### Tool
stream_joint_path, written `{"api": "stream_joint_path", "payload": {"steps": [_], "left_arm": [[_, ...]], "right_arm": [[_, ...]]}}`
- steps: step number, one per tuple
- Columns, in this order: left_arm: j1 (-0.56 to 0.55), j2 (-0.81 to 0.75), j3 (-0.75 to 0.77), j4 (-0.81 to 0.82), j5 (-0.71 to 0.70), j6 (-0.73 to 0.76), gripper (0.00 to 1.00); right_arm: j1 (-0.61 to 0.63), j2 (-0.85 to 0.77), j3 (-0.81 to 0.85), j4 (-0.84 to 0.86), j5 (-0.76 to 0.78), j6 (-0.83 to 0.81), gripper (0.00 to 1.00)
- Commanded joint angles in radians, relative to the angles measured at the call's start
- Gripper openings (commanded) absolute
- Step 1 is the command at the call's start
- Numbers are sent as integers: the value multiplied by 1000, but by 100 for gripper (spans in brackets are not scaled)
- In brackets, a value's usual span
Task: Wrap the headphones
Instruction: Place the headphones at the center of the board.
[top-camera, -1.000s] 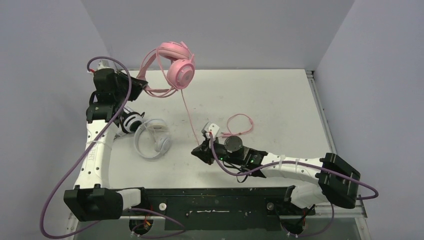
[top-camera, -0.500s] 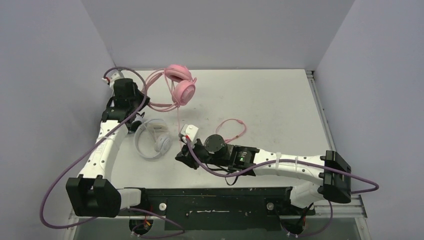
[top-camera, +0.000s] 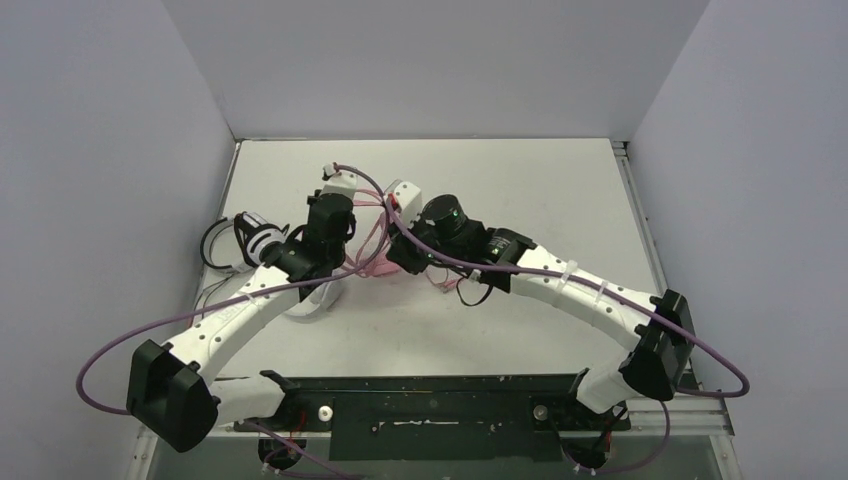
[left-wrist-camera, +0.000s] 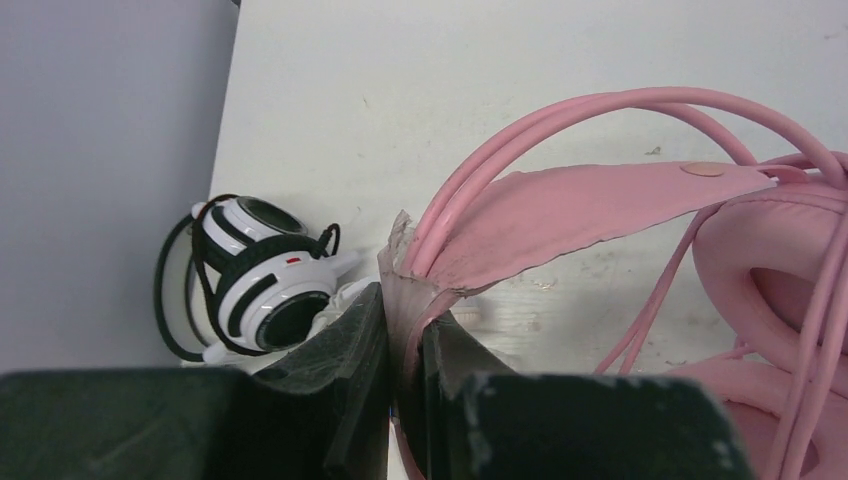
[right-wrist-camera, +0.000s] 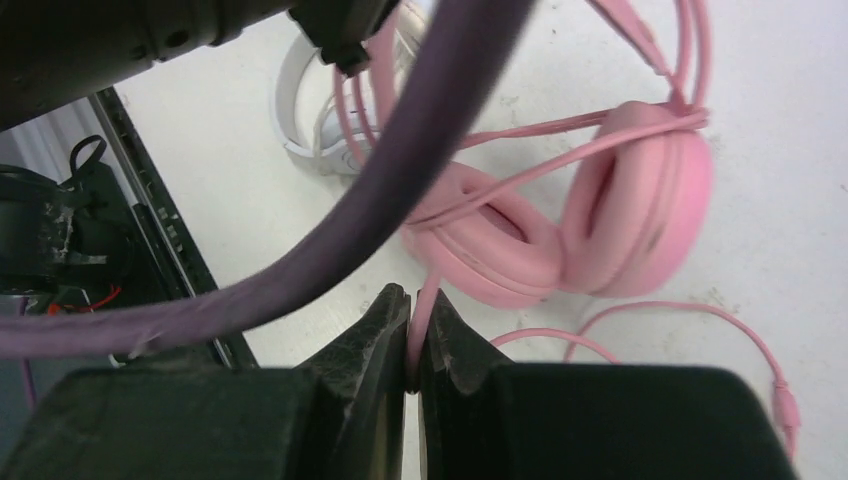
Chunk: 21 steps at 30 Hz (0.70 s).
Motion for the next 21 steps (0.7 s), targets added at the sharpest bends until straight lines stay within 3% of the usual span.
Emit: {"api": "stream_joint_path", "payload": {"steps": [1,7,12,21], "left_arm": [[-28,-57,29,75,-43,197,0],[-36,-50,103,-134,178,207,0],[-52,8,189,-300,207,158,0],[-58,-7,238,-372,336,82,0]], "right_arm": [[-68,18,115,-126,-55,-72,3],[-173,60,150,-197,-94,-146,6],[-227,85,153,-212,-40,-236,13],[-275,122,149,-169,1,-269,23]]}}
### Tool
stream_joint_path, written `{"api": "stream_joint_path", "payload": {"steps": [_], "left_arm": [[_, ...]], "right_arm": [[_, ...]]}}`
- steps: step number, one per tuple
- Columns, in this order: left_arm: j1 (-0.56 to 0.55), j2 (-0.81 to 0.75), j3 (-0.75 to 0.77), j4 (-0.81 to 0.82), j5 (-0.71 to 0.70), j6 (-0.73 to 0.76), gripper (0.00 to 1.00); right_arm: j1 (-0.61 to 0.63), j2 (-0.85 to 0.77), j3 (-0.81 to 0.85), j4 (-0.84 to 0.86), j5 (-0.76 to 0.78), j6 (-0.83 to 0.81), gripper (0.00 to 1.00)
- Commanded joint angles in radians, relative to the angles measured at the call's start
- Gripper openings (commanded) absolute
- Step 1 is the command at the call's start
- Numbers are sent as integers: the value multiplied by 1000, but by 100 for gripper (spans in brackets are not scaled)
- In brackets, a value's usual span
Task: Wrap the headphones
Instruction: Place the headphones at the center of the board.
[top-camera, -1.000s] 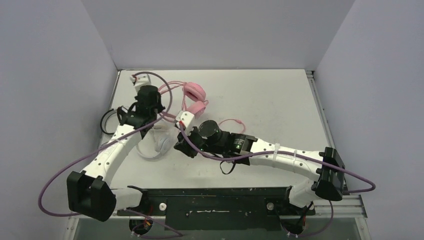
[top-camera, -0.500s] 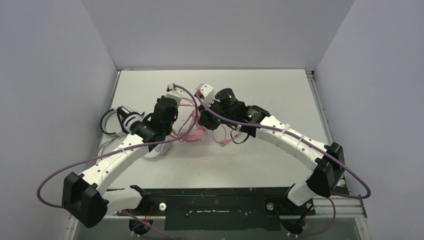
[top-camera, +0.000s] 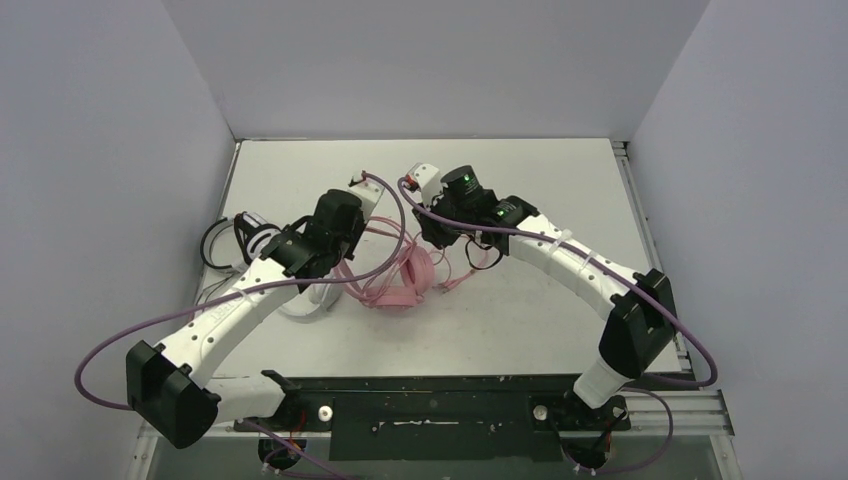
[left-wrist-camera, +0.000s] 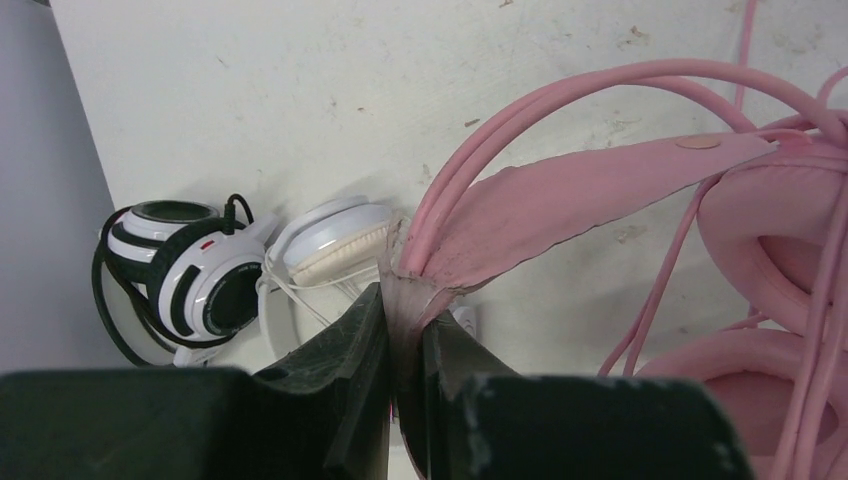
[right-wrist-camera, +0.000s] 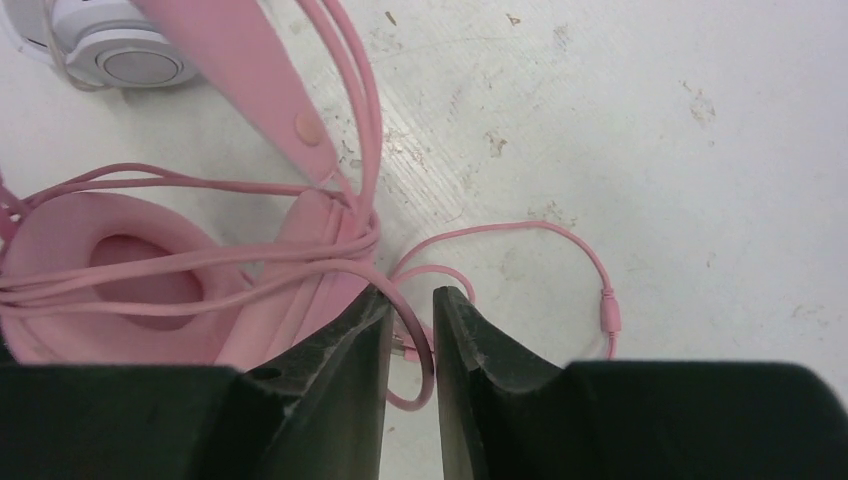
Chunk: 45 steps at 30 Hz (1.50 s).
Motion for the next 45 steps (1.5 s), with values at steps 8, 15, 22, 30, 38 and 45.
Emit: {"api": "stream_joint_path", "payload": {"steps": [8,15,22,30,38,45], "left_arm": [[-3,-46,142,-77,213,-118,0],[6,-37,186,-126,255,-209,0],[108,-47,229,-126,439,-323,0],[197,-50,320,-169,577,-443,0],[217,-52,393,-192,636,-527,0],[218,-50,346,-194,599,-468,0]], "right_arm": [[-81,-39,-64,189,-11,2,45],[-159,-119,-213,329,-152,72,57],[-197,-265,-458,571,-178,167,70],[-218,-381,-679,858,-143,237,83],[-241,-408,-812,1062,-89,263,96],[-314,-466,-740,1010,-81,375,100]]}}
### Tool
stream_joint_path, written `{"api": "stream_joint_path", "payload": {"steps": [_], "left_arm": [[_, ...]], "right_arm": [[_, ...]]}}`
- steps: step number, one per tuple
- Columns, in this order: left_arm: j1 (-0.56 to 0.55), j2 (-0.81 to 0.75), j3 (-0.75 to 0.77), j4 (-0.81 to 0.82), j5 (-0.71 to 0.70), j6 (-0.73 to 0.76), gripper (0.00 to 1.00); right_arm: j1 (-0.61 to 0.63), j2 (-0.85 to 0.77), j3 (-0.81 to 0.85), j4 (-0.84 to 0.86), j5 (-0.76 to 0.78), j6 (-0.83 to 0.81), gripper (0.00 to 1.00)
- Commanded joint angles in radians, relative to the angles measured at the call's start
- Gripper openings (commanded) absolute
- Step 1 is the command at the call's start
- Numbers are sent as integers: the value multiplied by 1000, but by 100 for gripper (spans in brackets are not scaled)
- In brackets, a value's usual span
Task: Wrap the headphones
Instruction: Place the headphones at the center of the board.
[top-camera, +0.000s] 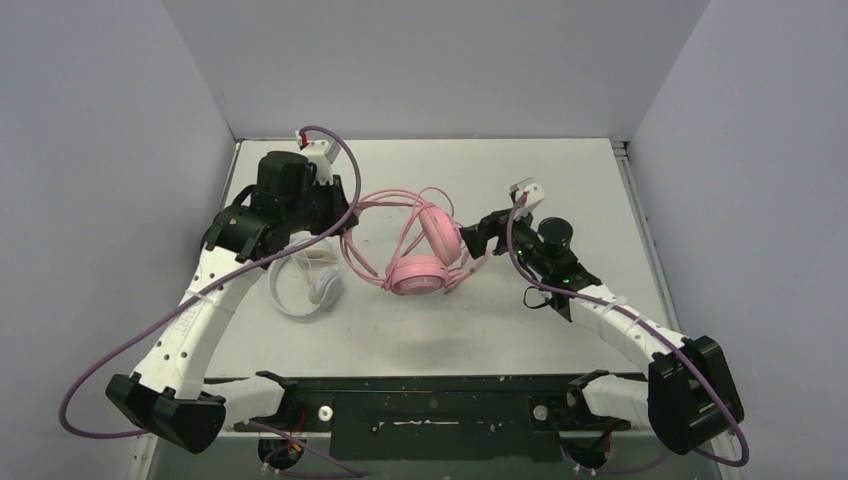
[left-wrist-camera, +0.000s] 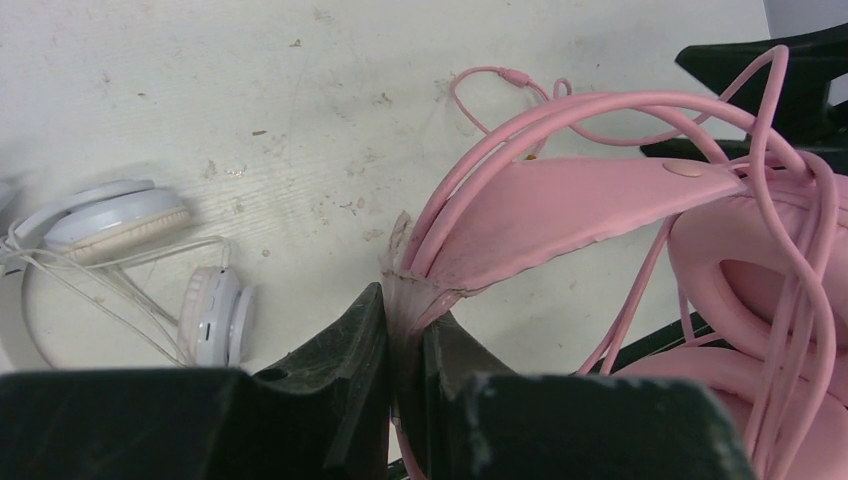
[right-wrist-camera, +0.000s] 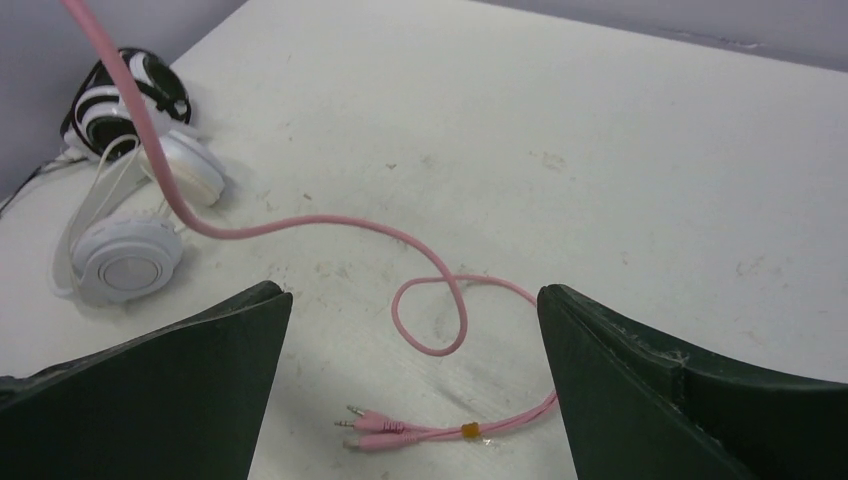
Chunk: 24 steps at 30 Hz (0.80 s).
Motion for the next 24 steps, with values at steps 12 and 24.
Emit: {"api": "stream_joint_path", "payload": {"steps": [12,24], "left_arm": [[37,-22,-18,92,48,-11,0],[170,14,81,127,318,-126,0]], "right_arm": [[-135,-50,173,-124,104,134,99],[-164,13,-121,319,-130,234,87]]}}
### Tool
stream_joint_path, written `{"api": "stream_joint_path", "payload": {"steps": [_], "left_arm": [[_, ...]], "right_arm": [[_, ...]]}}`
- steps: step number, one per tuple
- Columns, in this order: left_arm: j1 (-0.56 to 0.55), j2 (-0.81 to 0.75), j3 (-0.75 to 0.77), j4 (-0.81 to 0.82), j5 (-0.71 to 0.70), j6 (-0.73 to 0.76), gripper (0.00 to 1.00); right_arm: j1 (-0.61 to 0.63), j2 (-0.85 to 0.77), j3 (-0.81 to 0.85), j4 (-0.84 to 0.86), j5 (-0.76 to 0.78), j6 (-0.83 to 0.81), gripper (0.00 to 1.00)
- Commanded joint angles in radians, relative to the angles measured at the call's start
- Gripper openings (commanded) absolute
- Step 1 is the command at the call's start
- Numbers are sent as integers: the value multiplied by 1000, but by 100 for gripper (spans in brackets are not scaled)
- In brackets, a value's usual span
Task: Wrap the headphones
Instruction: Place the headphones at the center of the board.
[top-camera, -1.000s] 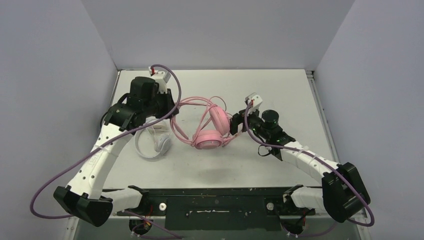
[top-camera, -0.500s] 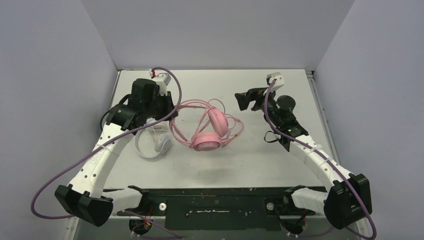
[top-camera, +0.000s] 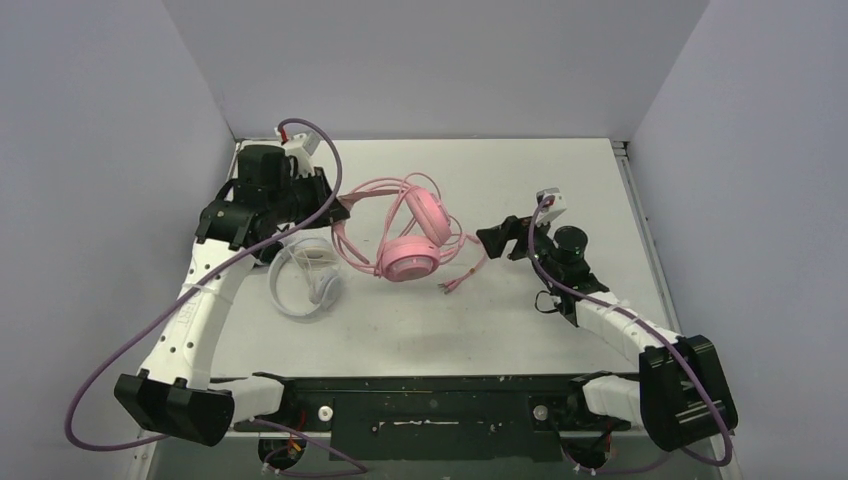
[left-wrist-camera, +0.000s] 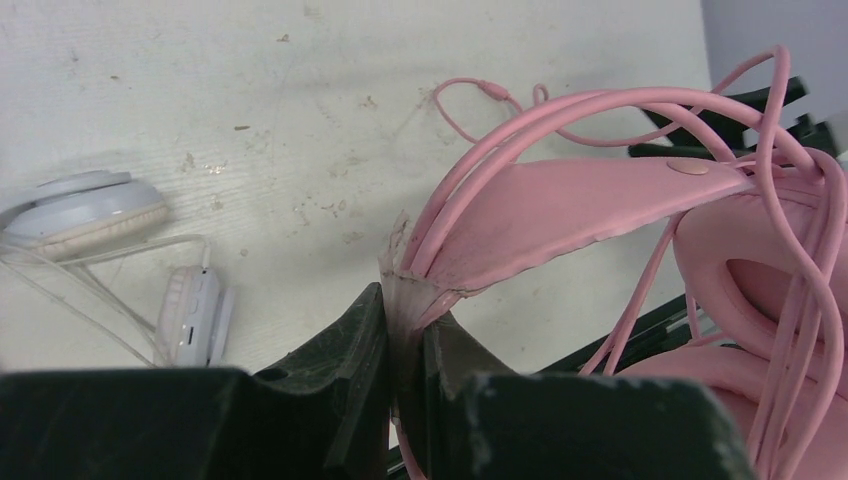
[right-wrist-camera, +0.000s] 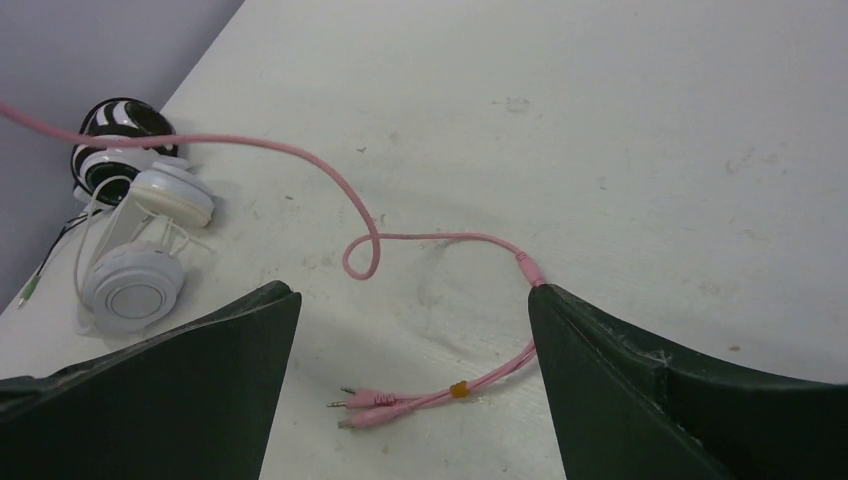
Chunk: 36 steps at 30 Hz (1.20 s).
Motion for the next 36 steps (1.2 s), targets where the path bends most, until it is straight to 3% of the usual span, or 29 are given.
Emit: {"api": "stream_joint_path", "payload": {"steps": [1,5,9,15,26,30,36], "left_arm": [[28,-7,107,122,158,-114,0],[39,-15,114,154,181,-168,0],[42,-15,142,156,199,-194,0],[47,1,206,128,211,-212,0],[53,27,299,115,227,-245,0],[52,41,334,124,228,-260,0],[58,85,405,120,198,-277,0]], "right_arm": [[-4,33,-48,293,-101,46,86],[-2,103,-65,410,-169,48,82],[13,195,-42,520,-231,38,86],[48,336,34,607,-195,31,97],[162,609,252,675,-120,13,93],[172,737,342,736,-100,71,86],[221,849,436,737,-121,104,61]]}}
